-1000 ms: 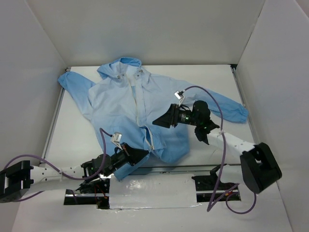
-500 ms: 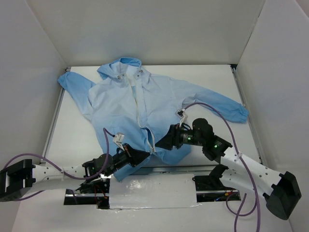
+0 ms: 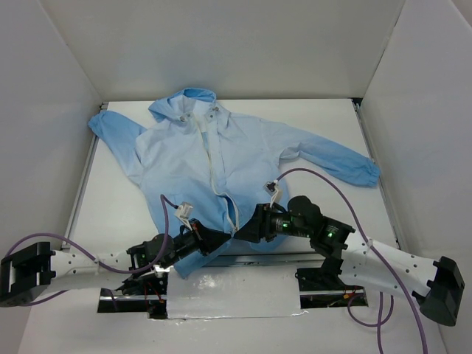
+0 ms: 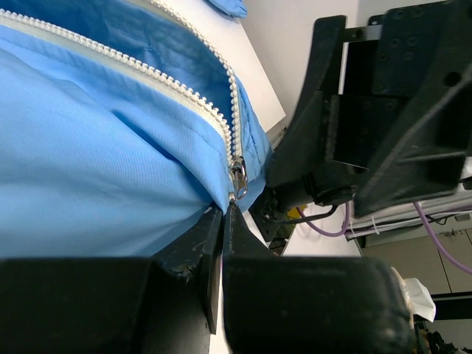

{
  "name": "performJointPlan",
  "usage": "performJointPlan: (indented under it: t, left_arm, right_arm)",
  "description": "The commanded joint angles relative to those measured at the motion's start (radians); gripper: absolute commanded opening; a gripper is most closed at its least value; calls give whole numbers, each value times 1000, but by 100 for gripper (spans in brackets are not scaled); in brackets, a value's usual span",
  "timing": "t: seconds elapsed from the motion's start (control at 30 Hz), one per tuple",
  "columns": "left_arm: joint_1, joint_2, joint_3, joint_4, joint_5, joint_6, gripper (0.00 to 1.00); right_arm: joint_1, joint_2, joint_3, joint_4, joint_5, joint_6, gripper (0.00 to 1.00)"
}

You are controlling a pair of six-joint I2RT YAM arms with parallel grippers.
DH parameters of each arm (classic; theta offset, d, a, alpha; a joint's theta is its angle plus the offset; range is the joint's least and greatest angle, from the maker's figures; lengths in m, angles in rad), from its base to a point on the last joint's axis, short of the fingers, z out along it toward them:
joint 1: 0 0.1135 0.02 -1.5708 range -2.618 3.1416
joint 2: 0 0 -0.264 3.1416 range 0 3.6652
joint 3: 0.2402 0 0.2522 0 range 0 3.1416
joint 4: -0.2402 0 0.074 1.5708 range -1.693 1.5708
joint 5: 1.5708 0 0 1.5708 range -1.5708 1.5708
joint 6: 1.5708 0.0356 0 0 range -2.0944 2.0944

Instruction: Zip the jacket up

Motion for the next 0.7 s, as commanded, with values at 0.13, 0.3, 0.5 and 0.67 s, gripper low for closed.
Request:
performJointPlan:
  t: [0.13, 0.3, 0.5, 0.67]
  left_arm:
    - [-9, -10, 52, 88, 40, 20, 0]
    - [-7, -9, 51, 96, 38, 18, 0]
    - [-7, 3, 57, 104, 43, 18, 0]
    - [-9, 20, 58, 113, 50, 18, 0]
  right_arm:
    - [7, 36, -17, 1, 71, 15, 61]
    - [13, 62, -31, 21, 62, 26, 58]
    - [18, 72, -40, 59, 64, 34, 56]
    - [21, 88, -55, 105, 51, 43, 55]
